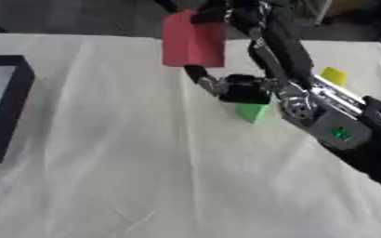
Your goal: Pick up the objects with one hand, pass them to the other hand, and then place them into the box on the other side of the table.
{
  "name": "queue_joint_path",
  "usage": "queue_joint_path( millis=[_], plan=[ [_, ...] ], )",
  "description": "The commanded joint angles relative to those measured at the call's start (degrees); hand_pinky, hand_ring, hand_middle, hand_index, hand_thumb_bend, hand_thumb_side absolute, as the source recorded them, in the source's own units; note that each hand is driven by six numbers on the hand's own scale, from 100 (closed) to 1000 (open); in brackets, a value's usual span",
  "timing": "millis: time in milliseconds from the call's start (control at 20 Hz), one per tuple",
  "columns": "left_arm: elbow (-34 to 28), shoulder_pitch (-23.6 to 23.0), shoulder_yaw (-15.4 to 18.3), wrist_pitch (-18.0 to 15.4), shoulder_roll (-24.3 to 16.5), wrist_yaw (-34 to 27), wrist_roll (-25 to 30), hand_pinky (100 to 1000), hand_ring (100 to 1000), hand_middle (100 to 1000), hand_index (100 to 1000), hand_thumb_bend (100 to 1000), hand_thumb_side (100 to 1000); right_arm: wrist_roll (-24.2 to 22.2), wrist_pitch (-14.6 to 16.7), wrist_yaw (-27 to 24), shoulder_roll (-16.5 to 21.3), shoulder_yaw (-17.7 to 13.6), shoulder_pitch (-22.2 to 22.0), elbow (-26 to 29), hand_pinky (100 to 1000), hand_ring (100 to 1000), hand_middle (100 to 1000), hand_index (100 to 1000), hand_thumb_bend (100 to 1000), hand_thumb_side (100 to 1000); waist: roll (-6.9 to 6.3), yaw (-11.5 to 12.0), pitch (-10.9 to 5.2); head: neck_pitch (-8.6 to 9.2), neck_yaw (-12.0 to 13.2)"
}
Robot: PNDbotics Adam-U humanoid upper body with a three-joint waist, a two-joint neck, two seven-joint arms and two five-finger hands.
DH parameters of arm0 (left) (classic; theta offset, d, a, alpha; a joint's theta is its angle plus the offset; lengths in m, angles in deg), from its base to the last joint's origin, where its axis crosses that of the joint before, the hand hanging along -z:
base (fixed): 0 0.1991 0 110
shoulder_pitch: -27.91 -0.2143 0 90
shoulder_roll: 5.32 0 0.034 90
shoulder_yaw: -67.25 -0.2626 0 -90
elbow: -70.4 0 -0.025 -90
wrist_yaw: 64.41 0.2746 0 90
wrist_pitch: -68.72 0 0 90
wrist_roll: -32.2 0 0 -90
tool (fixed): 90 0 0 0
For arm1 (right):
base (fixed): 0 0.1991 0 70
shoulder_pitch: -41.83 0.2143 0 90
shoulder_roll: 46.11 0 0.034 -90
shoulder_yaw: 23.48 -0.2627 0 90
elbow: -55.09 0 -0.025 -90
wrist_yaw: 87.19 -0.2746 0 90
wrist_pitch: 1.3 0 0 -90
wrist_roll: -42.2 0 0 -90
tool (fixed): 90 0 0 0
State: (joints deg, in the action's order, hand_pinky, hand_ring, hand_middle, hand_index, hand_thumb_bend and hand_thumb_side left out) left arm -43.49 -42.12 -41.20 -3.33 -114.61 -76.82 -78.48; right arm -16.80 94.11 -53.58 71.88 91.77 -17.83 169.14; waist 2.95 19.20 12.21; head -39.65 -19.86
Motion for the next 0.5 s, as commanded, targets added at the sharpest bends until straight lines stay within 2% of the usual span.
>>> queue_joint_path(
  millis=[50, 500],
  plan=[
    [-0.70, 1.77, -0.57, 1.16, -1.27, 0.10, 2.09, 839, 350, 713, 825, 834, 553, -0.09, -0.56, 1.57, 0.35, 0.15, 1.18, 0.54, 756, 387, 553, 480, 100, 100, -0.21, 0.12, -0.75, -0.11, -0.24],
    [-0.70, 5.32, -5.31, 3.76, -1.20, 0.22, 10.45, 837, 365, 716, 840, 862, 509, 0.12, -2.38, 6.01, -1.37, 1.04, 2.26, 0.54, 761, 390, 553, 483, 100, 100, -0.33, 0.51, -0.69, -0.10, -0.08]
  ],
)
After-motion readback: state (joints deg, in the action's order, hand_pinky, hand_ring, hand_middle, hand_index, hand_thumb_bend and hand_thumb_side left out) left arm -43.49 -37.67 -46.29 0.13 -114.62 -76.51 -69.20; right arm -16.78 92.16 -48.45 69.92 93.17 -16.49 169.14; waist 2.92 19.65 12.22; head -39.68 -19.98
